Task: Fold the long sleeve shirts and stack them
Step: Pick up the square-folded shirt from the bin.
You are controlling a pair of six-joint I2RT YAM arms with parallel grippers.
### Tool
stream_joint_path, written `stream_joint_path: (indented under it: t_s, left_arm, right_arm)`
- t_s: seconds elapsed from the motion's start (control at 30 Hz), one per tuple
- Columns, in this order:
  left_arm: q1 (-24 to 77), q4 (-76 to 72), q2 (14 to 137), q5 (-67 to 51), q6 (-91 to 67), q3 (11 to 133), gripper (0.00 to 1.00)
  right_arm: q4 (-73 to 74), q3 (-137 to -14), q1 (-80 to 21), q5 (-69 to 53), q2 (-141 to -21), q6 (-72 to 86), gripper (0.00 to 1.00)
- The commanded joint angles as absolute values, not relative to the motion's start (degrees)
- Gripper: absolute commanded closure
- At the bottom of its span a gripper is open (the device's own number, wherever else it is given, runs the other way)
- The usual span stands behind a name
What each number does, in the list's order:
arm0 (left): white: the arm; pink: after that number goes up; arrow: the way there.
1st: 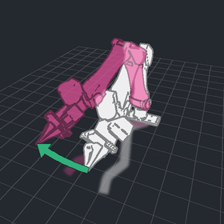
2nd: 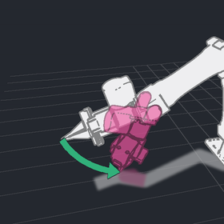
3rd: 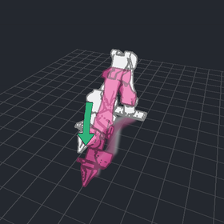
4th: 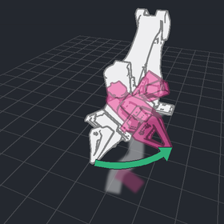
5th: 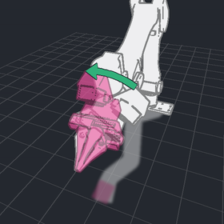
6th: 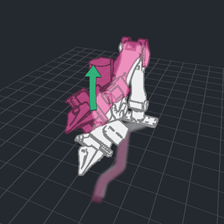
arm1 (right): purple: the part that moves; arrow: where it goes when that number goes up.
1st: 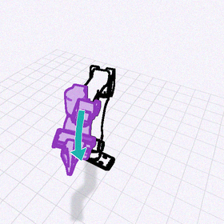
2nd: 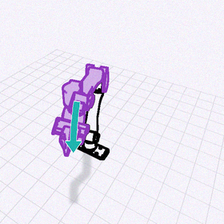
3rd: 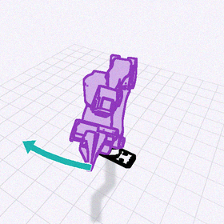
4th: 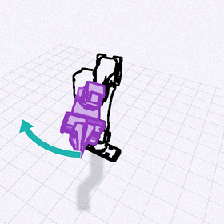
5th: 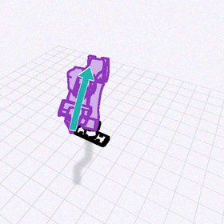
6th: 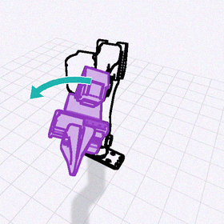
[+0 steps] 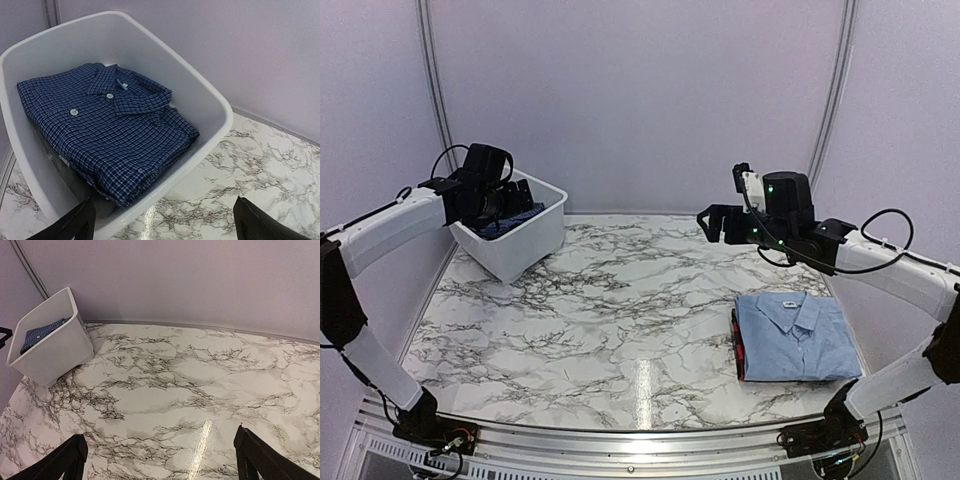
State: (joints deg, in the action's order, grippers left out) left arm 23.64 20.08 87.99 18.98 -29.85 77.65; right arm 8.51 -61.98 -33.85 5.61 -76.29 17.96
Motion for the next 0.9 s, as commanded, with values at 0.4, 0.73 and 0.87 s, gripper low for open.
stream_joint_path:
  t_s: [0.4, 0.73, 0.87]
  left_arm:
    - [15.1, 29.5, 102.9, 16.9, -33.1, 86.2, 0.08]
    - [15.1, 32.2, 108.9, 24.2, -31.1, 88.7, 0.45]
    - [15.0, 32.4, 110.5, 25.4, -30.0, 91.2, 0.68]
  right_arm:
    - [6.1, -60.6, -33.6, 4.8, -74.4, 18.1, 0.01]
    - [5.7, -59.4, -33.6, 4.8, -73.2, 18.2, 0.01]
    - [5.7, -59.4, -33.6, 4.4, -73.1, 18.2, 0.01]
